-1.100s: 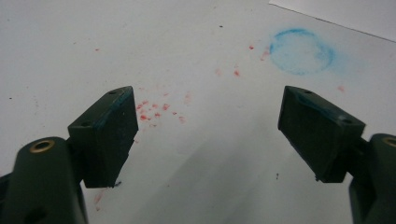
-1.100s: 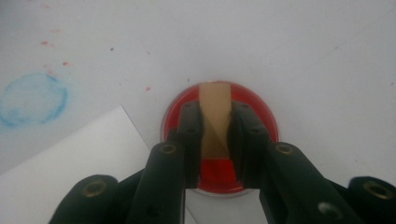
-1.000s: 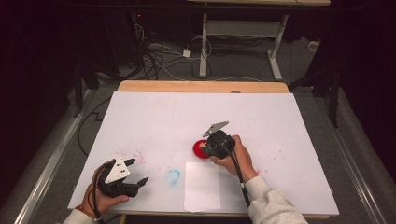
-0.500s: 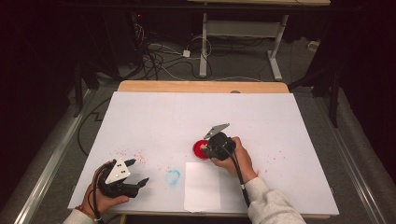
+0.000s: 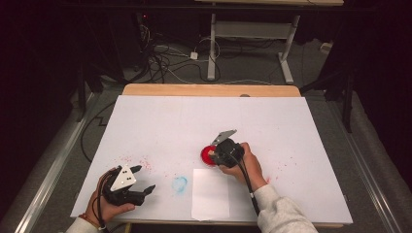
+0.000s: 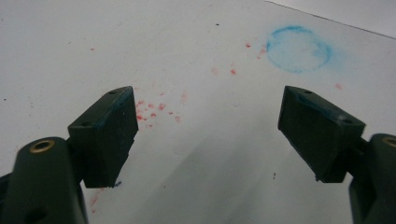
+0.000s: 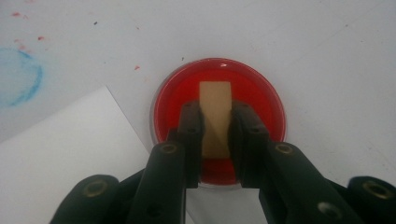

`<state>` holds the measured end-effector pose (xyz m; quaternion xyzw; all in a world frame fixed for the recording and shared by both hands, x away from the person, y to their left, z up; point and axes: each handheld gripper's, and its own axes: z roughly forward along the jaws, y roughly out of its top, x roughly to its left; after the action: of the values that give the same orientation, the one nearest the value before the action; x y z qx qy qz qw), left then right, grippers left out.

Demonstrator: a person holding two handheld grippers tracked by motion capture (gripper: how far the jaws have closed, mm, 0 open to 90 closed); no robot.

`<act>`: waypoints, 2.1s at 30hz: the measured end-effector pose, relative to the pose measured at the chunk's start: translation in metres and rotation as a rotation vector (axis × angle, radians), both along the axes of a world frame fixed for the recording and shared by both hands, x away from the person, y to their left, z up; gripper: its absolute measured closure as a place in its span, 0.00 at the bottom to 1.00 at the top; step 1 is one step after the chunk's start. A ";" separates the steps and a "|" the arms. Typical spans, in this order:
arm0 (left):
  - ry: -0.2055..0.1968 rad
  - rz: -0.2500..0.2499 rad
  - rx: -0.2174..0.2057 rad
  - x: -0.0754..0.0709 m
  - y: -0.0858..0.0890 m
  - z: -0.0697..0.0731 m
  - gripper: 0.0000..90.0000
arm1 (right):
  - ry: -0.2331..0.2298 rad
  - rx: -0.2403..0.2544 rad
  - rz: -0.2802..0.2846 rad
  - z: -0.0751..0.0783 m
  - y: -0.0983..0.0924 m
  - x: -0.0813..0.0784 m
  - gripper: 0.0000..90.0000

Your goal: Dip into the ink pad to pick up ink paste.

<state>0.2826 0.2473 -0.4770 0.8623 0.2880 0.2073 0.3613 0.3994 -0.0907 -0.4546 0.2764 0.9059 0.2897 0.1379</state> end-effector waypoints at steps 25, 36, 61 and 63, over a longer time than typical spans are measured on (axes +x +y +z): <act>-0.001 -0.003 -0.002 0.000 0.000 0.000 0.21 | -0.017 0.031 -0.019 -0.004 -0.003 -0.004 0.85; 0.003 0.000 0.000 0.000 0.001 -0.001 0.21 | -0.052 0.059 -0.010 -0.003 -0.007 -0.007 0.84; 0.007 -0.002 -0.006 0.004 0.002 -0.002 0.21 | -0.141 0.173 0.007 0.049 -0.025 -0.024 0.84; 0.007 -0.001 -0.008 0.004 0.003 -0.002 0.21 | -0.148 0.174 0.011 0.051 -0.026 -0.025 0.84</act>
<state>0.2862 0.2504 -0.4792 0.8617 0.2896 0.2028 0.3639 0.3748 -0.1170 -0.4034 0.2602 0.8662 0.3875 0.1782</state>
